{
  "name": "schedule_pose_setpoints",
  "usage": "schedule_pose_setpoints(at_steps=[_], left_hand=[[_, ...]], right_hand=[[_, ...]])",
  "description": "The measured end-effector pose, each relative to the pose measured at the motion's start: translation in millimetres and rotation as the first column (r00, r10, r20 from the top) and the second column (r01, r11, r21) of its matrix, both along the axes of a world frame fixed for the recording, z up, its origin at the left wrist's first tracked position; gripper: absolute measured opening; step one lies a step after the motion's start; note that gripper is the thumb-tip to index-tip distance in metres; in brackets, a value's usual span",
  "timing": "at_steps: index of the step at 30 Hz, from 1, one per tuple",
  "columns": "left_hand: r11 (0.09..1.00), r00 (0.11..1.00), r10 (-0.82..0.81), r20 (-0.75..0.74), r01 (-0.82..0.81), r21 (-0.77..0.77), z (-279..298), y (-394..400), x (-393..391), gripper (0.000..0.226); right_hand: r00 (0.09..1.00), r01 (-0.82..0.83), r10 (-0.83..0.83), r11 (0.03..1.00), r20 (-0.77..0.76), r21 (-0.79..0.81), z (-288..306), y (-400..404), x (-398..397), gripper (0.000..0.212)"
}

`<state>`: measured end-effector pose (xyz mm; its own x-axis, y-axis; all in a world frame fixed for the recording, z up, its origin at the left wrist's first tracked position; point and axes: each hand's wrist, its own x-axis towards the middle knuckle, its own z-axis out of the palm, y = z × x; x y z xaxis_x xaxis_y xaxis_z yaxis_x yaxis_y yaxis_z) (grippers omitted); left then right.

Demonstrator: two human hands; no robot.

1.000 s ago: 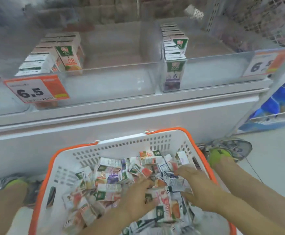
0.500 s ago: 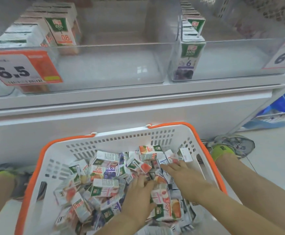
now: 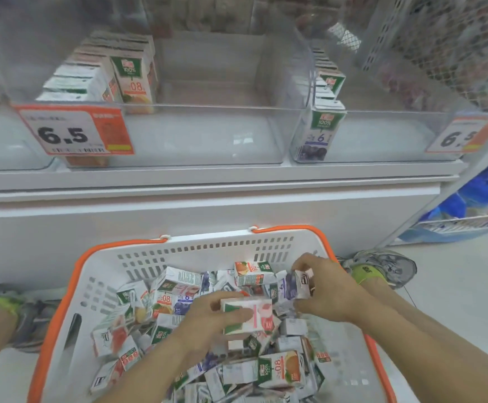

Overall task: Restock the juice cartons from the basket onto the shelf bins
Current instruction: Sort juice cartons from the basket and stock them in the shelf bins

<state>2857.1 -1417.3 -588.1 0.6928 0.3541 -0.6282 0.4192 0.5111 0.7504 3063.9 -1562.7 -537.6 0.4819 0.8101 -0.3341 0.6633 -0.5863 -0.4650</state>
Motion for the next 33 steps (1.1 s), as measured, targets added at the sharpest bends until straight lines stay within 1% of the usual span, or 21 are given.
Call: schedule_pose_setpoints(at_steps=[1, 2, 5, 7, 8, 10, 13, 15, 17, 19, 20, 22, 24, 26, 28, 30, 31, 33], left_hand=[[0.996, 0.999, 0.03, 0.033, -0.027, -0.087, 12, 2, -1, 0.04], [0.992, 0.997, 0.035, 0.062, -0.027, -0.127, 23, 4, -1, 0.041], [0.988, 0.989, -0.038, 0.145, 0.059, -0.141, 67, 10, 1, 0.036], [0.989, 0.981, -0.076, 0.178, 0.097, -0.114, 101, 21, 2, 0.029], [0.99, 0.977, -0.092, 0.194, 0.11, -0.085, 119, 28, 2, 0.029], [0.986, 0.967, -0.165, 0.193, 0.162, 0.029, 156, 43, 3, 0.038], [0.931, 0.954, -0.289, 0.078, 0.262, 0.255, 209, 58, 8, 0.062], [0.897, 0.935, -0.347, 0.064, 0.312, 0.312, 234, 63, 9, 0.065], [0.885, 0.913, -0.393, 0.11, 0.343, 0.315, 248, 65, 9, 0.062], [0.916, 0.926, -0.334, 0.174, 0.275, 0.292, 249, 64, 9, 0.053], [0.933, 0.943, -0.276, 0.184, 0.218, 0.285, 246, 63, 10, 0.049], [0.949, 0.966, -0.189, 0.177, 0.133, 0.285, 235, 63, 11, 0.046], [0.94, 0.973, -0.168, 0.159, 0.11, 0.322, 227, 65, 13, 0.053], [0.892, 0.971, -0.21, 0.111, 0.144, 0.428, 224, 67, 17, 0.058], [0.841, 0.957, -0.277, 0.087, 0.197, 0.505, 227, 64, 21, 0.047], [0.795, 0.941, -0.33, 0.072, 0.236, 0.558, 230, 59, 24, 0.036], [0.773, 0.935, -0.351, 0.061, 0.252, 0.582, 231, 57, 24, 0.036], [0.742, 0.918, -0.392, 0.05, 0.284, 0.608, 234, 56, 24, 0.049]], right_hand=[[0.999, 0.03, -0.028, 0.998, -0.035, 0.058, 14, 1, 0, 0.053], [0.996, 0.062, -0.053, 0.991, -0.074, 0.122, 29, 3, 0, 0.053], [0.98, 0.13, -0.079, 0.948, -0.181, 0.29, 78, 7, -4, 0.049], [0.972, 0.144, -0.063, 0.923, -0.228, 0.356, 111, 9, -7, 0.049], [0.964, 0.155, -0.054, 0.911, -0.261, 0.383, 128, 10, -7, 0.05], [0.931, 0.195, -0.011, 0.859, -0.366, 0.472, 156, 12, -10, 0.051], [0.831, 0.335, 0.086, 0.71, -0.549, 0.619, 184, 18, -17, 0.057], [0.789, 0.408, 0.133, 0.616, -0.6, 0.674, 195, 24, -25, 0.058], [0.769, 0.428, 0.173, 0.577, -0.616, 0.696, 194, 31, -37, 0.059], [0.757, 0.42, 0.194, 0.587, -0.624, 0.692, 186, 38, -48, 0.061], [0.741, 0.415, 0.204, 0.61, -0.639, 0.675, 181, 41, -51, 0.062], [0.709, 0.373, 0.227, 0.683, -0.668, 0.628, 174, 43, -48, 0.059], [0.719, 0.322, 0.199, 0.754, -0.666, 0.572, 170, 43, -37, 0.06], [0.745, 0.294, 0.151, 0.8, -0.65, 0.522, 171, 44, -29, 0.067], [0.81, 0.183, 0.157, 0.849, -0.566, 0.496, 174, 48, -28, 0.065], [0.867, 0.03, 0.216, 0.876, -0.448, 0.481, 180, 51, -30, 0.069], [0.891, -0.039, 0.242, 0.884, -0.385, 0.467, 184, 51, -31, 0.072], [0.932, -0.164, 0.279, 0.894, -0.232, 0.417, 197, 48, -31, 0.066]])
